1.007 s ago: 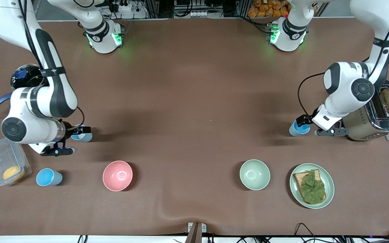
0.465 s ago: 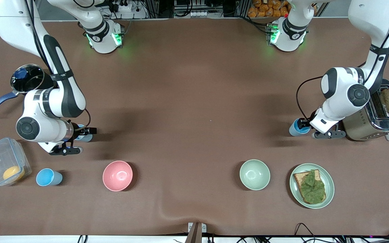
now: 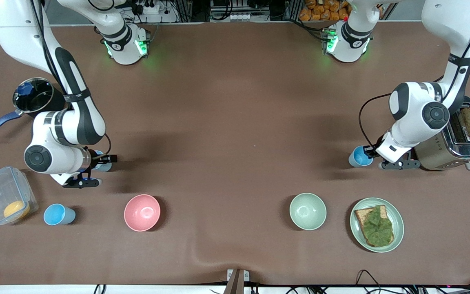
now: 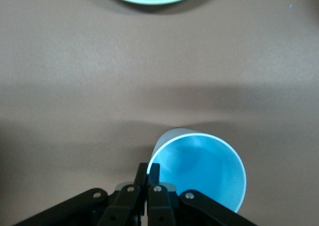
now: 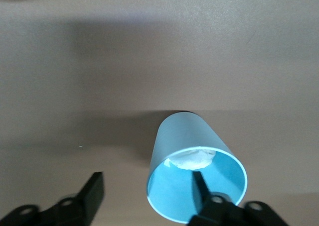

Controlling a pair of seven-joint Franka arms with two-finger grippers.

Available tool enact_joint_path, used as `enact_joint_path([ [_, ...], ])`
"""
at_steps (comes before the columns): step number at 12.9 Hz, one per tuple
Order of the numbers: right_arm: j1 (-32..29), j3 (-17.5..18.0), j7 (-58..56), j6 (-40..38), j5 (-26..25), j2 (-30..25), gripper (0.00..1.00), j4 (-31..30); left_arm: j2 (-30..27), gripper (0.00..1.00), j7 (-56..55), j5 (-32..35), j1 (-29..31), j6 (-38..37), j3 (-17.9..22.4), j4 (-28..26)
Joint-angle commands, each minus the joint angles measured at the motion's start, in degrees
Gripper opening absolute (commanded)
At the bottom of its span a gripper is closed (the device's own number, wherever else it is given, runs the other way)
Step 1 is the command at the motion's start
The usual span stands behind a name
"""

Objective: Stack blue cups with both arms
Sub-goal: 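Close the right gripper on its blue cup while the left gripper grasps another, then carry the blue cup with the right gripper to the table center and set it down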

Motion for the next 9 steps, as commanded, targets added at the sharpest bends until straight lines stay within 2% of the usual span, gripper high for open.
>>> enact_joint_path([
  [1, -0.4, 0.3, 0.0, 0.4, -0.4, 0.4, 0.16, 0.1, -2.5, 0.0, -0.9, 0.8, 0.6, -6.4, -0.6, 3.1],
  [2, -0.2, 0.2, 0.0, 0.5, -0.5, 0.9, 0.02, 0.3, -3.7, 0.0, -1.0, 0.8, 0.5, -10.4, -0.6, 4.8],
  [6, 0.0, 0.2, -0.2, 0.3, -1.2, 1.1, 0.0, 1.3, -6.6, 0.0, -0.1, 0.8, 0.7, -28.5, -0.6, 15.6],
  [9, 3.3, 0.3, 1.6, -0.7, -0.1, 0.8, 0.0, 2.5, -6.7, 0.0, -1.0, 0.8, 0.3, -35.3, -1.8, 21.0],
])
